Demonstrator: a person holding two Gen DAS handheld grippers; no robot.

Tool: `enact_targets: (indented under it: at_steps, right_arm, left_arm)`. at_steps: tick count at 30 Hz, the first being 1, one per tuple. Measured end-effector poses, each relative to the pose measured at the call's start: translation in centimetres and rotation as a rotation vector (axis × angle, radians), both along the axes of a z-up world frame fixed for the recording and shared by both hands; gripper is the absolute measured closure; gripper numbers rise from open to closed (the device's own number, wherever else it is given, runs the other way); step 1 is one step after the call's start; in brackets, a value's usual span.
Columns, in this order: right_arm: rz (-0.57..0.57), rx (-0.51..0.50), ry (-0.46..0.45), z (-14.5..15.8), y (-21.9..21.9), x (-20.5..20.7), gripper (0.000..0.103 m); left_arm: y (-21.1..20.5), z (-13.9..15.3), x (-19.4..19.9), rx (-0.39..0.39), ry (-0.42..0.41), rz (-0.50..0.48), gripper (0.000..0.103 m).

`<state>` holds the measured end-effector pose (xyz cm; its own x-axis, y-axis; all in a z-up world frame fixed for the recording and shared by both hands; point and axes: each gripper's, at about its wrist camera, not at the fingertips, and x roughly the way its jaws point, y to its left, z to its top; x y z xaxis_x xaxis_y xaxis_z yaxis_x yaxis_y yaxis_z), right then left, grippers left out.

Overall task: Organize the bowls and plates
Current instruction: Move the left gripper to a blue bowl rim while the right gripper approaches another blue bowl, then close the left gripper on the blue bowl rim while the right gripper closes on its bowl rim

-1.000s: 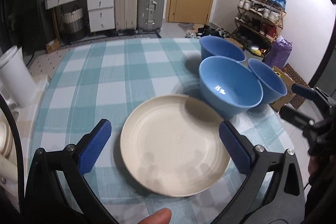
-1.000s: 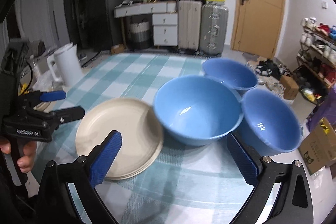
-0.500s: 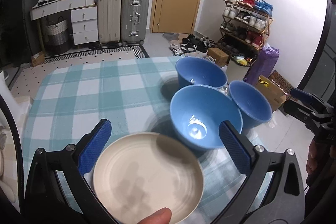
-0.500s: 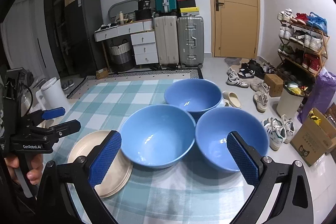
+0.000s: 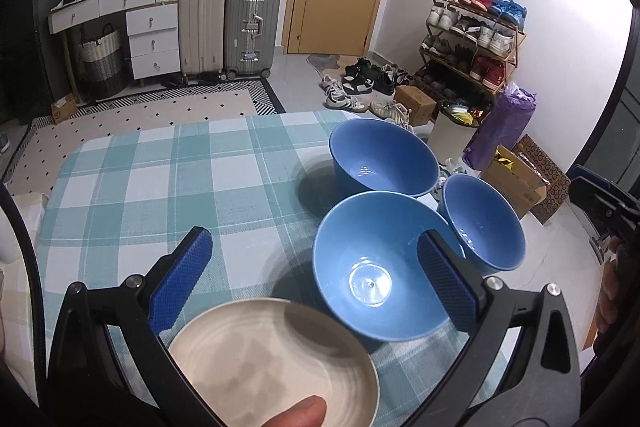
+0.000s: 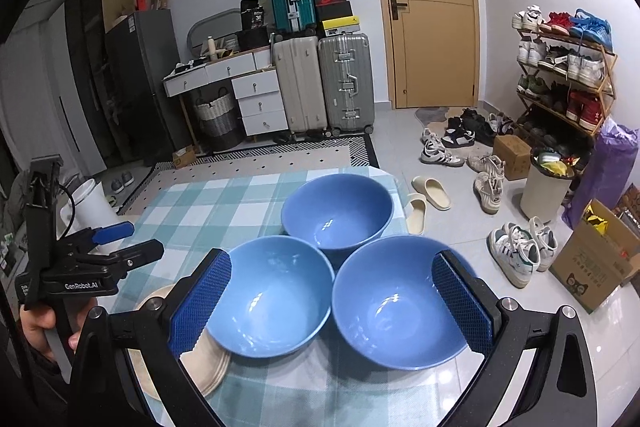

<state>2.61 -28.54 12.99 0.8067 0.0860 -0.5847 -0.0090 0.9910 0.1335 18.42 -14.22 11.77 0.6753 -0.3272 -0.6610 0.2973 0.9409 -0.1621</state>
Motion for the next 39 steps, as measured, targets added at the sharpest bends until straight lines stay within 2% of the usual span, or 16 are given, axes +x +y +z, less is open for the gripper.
enact_targets:
  at_steps: [10,16,34,39]
  right_arm:
    - [-0.003,0.038,0.066,-1.3,-2.5,4.6,0.001]
    - [0.003,0.068,0.09,-2.2,-4.0,7.2,0.001]
    - [-0.017,0.086,0.188,-6.5,-7.1,14.6,0.001]
    - [-0.021,0.083,0.221,-7.8,-7.7,16.5,0.004]
  left_arm:
    - [-1.6,-2.6,5.8,-0.007,0.076,0.001,0.001]
    - [-2.7,-3.6,8.6,-0.004,0.091,0.003,0.001]
    - [-6.0,-7.1,15.9,0.011,0.18,0.017,0.001]
    - [-6.6,-8.2,17.3,0.028,0.197,0.027,0.001]
